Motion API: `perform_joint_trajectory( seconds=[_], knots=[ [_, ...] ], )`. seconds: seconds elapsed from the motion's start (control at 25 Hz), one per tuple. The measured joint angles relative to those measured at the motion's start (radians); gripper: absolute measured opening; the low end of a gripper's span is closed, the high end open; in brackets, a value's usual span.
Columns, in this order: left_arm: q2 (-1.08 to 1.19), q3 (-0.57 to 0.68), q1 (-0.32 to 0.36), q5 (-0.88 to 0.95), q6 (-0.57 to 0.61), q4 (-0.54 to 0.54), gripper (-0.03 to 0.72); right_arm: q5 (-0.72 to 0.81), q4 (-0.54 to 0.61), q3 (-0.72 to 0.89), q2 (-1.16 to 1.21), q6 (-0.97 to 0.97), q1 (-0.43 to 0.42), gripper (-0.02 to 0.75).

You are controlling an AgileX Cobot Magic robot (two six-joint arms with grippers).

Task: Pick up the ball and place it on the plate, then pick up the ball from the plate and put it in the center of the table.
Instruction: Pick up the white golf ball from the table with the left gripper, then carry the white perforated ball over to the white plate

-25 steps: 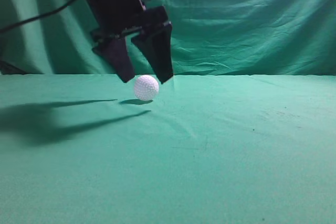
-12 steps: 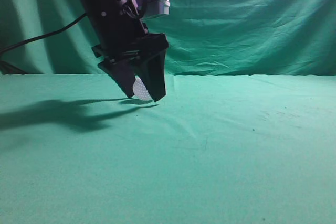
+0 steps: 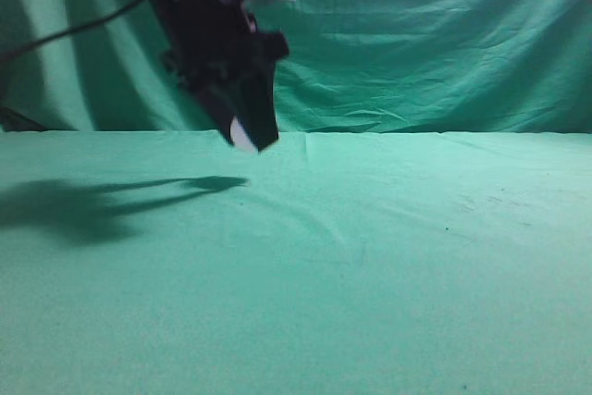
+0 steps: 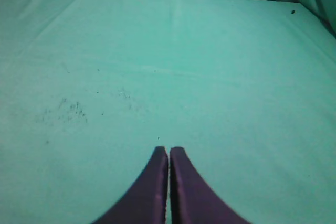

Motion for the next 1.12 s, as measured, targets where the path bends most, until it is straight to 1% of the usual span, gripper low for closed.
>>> perform_joint_trajectory(
  seconds=[0.24,0.28,0.36,0.52,0.72,0.96,1.12],
  knots=[
    [-0.140,0.000,0.000,0.079,-0.003,0.005,0.307,0.000,0.000,0.000,0.000,0.000,0.000,0.000],
    [-0.161,0.000,0.000,0.090,-0.019,0.010,0.307,0.000,0.000,0.000,0.000,0.000,0.000,0.000],
    [-0.197,0.000,0.000,0.112,-0.086,0.048,0.307,0.000,0.000,0.000,0.000,0.000,0.000,0.000],
    [-0.280,0.000,0.000,0.135,-0.251,0.180,0.307,0.000,0.000,0.000,0.000,0.000,0.000,0.000],
    [-0.410,0.027,0.000,0.203,-0.365,0.332,0.307,0.000,0.000,0.000,0.000,0.000,0.000,0.000],
    [-0.582,0.168,0.000,0.211,-0.479,0.484,0.307,0.000,0.000,0.000,0.000,0.000,0.000,0.000],
    [-0.698,0.284,0.000,0.214,-0.587,0.614,0.307,0.000,0.000,0.000,0.000,0.000,0.000,0.000]
  ],
)
